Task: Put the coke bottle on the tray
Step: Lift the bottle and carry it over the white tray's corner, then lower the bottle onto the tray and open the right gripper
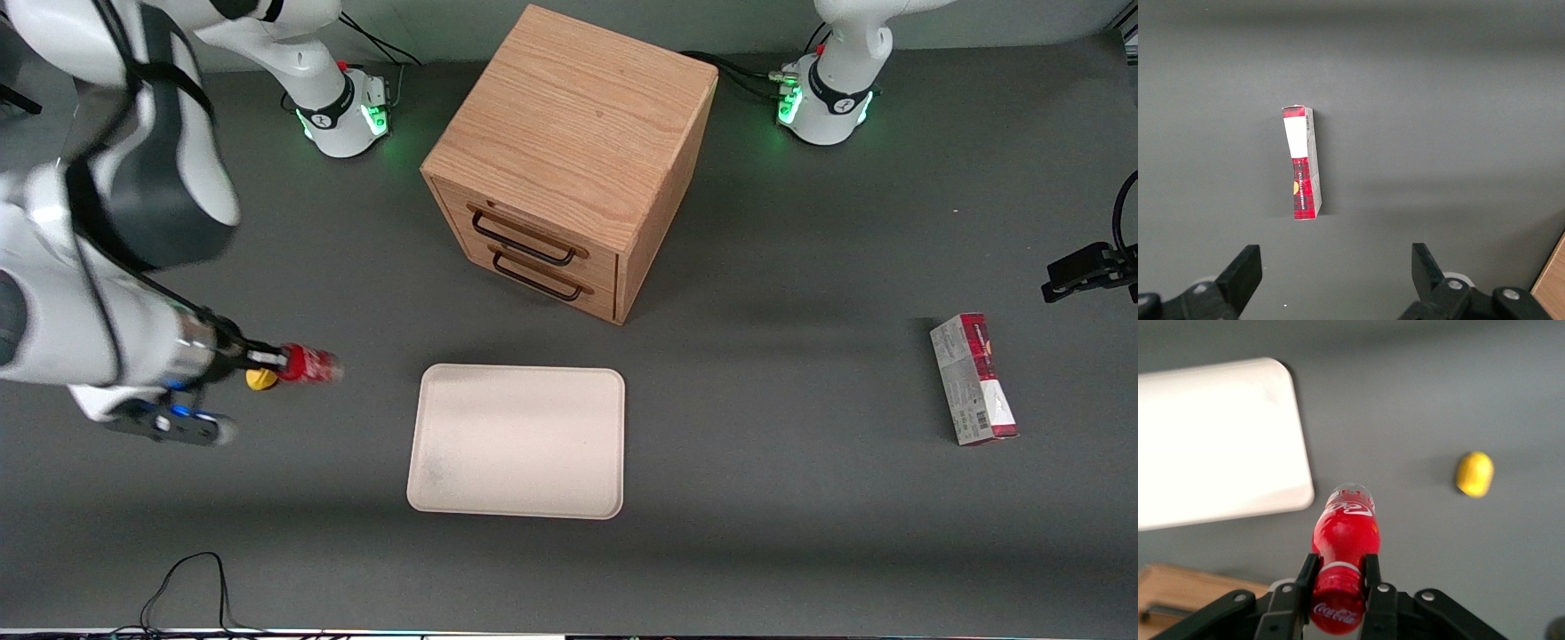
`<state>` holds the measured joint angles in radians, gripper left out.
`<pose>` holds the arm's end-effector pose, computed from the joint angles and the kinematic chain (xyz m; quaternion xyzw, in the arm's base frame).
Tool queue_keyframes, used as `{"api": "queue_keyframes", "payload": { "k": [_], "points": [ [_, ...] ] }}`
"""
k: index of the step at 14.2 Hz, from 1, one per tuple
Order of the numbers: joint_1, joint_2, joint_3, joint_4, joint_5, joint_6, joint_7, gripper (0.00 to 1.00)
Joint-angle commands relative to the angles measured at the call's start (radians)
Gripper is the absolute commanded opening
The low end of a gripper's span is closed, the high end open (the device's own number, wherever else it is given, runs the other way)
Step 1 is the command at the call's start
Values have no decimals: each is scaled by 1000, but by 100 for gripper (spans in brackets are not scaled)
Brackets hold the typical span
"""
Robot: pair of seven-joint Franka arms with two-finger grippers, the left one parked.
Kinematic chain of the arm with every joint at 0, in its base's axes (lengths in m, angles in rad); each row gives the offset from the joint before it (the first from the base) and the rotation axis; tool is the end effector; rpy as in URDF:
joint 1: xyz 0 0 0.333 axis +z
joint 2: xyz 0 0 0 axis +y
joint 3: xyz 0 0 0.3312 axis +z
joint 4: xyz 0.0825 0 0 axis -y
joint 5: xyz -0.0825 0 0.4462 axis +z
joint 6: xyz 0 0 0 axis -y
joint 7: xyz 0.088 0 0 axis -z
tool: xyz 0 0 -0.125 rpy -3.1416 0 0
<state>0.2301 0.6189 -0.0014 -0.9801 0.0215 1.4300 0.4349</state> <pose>0.7525 0.1785 0.4868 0.9912 -0.1018 -0.0832 0.0177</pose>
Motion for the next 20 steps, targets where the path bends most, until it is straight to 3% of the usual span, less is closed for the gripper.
{"api": "queue_keyframes", "payload": {
  "k": [1, 3, 6, 16, 17, 18, 19, 20],
  "points": [
    [35, 122, -5, 110, 11, 116, 129, 0],
    [43, 206, 27, 115, 5, 251, 218, 0],
    [57, 257, 31, 113, 0, 323, 237, 0],
    [66, 321, 34, 100, 3, 409, 248, 1],
    [66, 323, 35, 100, 5, 409, 248, 23],
    [66, 323, 34, 100, 5, 409, 248, 53],
    [66, 323, 34, 100, 5, 409, 246, 100],
    [67, 323, 34, 98, 5, 409, 246, 100]
  ]
}}
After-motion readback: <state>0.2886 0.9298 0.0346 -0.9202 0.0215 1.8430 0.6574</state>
